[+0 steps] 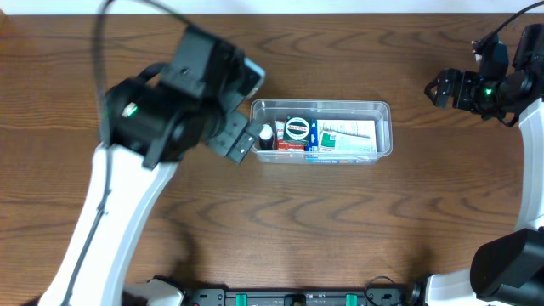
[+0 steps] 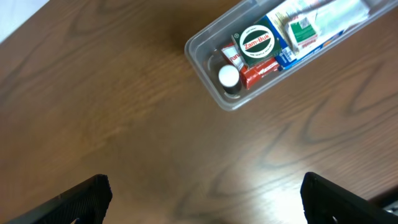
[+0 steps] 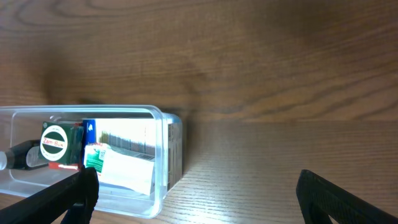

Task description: Pack container

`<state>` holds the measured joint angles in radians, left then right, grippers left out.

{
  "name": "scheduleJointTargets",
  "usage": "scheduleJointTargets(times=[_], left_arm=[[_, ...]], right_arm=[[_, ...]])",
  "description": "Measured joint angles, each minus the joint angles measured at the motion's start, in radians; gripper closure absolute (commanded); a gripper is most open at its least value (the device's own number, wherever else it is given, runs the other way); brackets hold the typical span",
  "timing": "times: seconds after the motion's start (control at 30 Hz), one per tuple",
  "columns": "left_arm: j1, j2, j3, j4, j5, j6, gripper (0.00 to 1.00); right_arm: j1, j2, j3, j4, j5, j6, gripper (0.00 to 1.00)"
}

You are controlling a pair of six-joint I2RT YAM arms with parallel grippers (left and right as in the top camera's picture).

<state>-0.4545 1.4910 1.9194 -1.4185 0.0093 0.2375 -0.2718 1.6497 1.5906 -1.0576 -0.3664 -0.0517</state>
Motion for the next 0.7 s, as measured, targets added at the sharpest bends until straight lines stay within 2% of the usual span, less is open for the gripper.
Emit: scheduleJointTargets(times=[0.4, 0.47, 0.7], left_arm=[[0.0, -0.144, 0.0, -0.135, -0.014, -0.229, 0.02], [0.0, -0.146, 0.0, -0.189, -0.014, -0.253, 0.02], [0.0, -0.159, -0.032, -0.192, -0.014, -0.293, 0.02]], right_arm=[[0.0, 0.0, 0.0, 0.0, 0.0, 0.0, 0.01], [0.0, 0.0, 0.0, 0.0, 0.0, 0.0, 0.01], [0.0, 0.0, 0.0, 0.0, 0.0, 0.0, 0.01]])
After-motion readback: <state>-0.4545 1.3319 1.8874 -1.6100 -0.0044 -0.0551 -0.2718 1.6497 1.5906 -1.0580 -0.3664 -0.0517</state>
